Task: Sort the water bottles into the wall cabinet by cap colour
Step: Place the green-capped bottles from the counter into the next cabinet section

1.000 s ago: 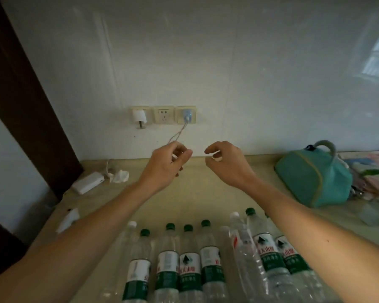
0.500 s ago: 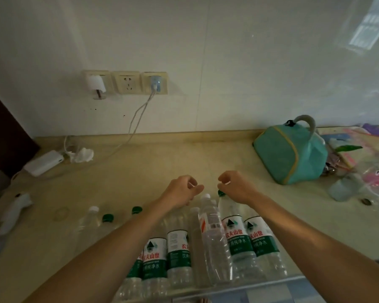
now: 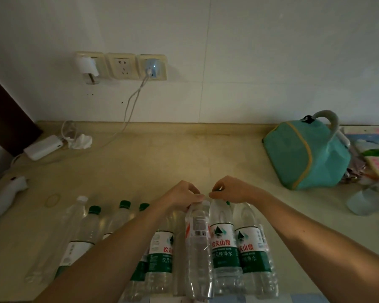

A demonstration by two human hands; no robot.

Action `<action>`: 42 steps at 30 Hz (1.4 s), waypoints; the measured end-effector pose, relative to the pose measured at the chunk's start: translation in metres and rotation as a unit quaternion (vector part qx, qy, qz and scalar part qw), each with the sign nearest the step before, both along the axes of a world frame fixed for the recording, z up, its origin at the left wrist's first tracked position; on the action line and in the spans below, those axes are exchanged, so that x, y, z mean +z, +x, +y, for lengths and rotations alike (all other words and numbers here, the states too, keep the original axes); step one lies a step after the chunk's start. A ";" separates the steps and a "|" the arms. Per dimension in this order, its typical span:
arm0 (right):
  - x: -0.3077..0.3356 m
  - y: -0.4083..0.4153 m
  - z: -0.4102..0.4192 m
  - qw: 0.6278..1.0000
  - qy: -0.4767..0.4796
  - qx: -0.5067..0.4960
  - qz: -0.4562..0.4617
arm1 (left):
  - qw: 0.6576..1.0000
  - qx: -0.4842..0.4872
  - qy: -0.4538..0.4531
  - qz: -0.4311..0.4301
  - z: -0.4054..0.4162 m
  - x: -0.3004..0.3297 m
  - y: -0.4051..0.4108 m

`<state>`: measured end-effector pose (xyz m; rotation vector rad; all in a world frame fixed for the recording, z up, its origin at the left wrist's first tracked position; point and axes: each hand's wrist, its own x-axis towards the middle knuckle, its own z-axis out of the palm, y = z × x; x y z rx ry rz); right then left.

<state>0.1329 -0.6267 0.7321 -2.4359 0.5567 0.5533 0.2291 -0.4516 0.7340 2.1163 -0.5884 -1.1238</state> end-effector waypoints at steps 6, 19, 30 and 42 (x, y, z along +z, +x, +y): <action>0.018 0.008 -0.017 0.982 0.166 -0.054 -0.075 | 0.997 0.046 -0.050 0.028 0.001 0.022 0.012; 0.107 0.029 -0.025 0.936 0.018 -0.050 -0.347 | 0.906 0.064 -0.229 -0.351 -0.013 0.090 0.051; 0.064 0.029 -0.020 0.925 -0.008 -0.054 -0.377 | 0.894 0.082 -0.221 -0.381 -0.007 0.060 0.064; 0.048 0.026 -0.017 0.925 0.045 -0.097 -0.366 | 0.919 0.078 -0.222 -0.316 0.000 0.044 0.058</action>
